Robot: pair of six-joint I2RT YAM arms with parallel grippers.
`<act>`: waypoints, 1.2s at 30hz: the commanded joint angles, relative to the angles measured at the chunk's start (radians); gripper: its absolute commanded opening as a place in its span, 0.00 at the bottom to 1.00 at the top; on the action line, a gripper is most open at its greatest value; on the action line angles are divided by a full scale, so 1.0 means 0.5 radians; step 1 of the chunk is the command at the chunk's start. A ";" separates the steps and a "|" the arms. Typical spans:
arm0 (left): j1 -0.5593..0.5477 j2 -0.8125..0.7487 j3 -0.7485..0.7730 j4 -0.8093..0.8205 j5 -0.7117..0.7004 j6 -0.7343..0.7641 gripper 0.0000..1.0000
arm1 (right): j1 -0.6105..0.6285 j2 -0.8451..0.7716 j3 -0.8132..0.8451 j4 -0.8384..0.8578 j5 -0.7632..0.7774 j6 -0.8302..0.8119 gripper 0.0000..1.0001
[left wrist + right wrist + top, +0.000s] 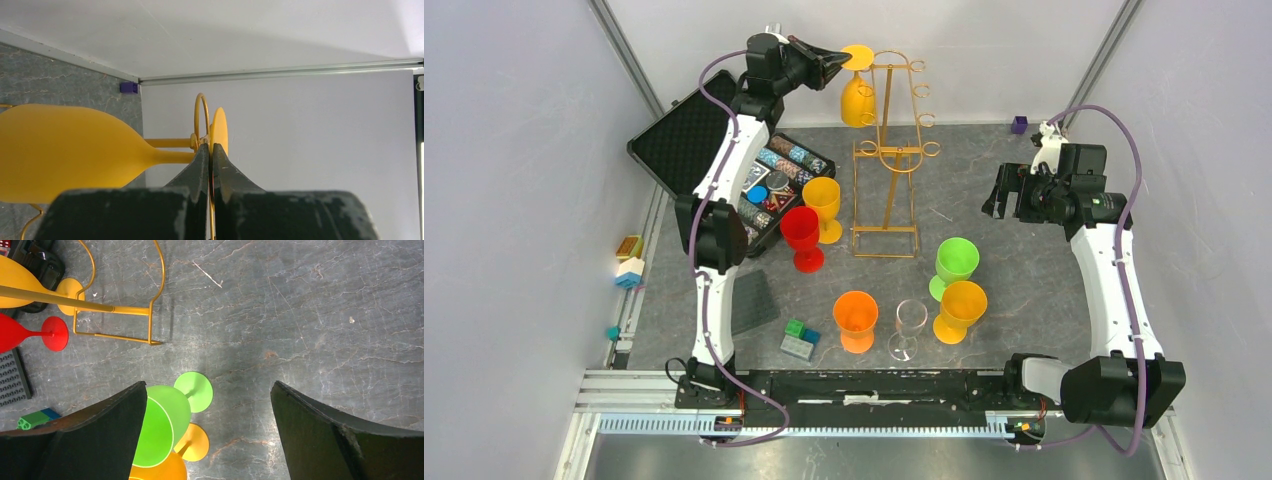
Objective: Place the wine glass upside down on the wine glass rack
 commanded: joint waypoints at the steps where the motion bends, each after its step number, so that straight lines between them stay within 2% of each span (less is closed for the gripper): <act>1: -0.029 -0.013 0.101 0.077 0.016 0.034 0.02 | -0.004 -0.003 0.020 0.082 -0.037 0.015 0.98; 14: -0.045 -0.033 0.089 0.000 0.055 0.084 0.03 | -0.003 -0.001 0.022 0.082 -0.055 0.022 0.98; 17: -0.046 -0.054 0.083 -0.024 0.091 0.122 0.07 | -0.003 0.002 0.024 0.082 -0.060 0.023 0.98; 21: -0.045 -0.092 0.081 -0.138 0.087 0.186 0.17 | -0.004 0.004 0.032 0.083 -0.067 0.030 0.98; 26: -0.045 -0.138 0.083 -0.217 0.082 0.243 0.36 | -0.003 0.006 0.039 0.070 -0.066 0.033 0.98; 32: -0.042 -0.186 0.083 -0.318 0.117 0.296 0.54 | -0.003 0.009 0.052 0.053 -0.061 0.027 0.98; 36: -0.042 -0.254 0.083 -0.521 0.010 0.447 0.60 | -0.003 0.012 0.055 0.048 -0.058 0.024 0.98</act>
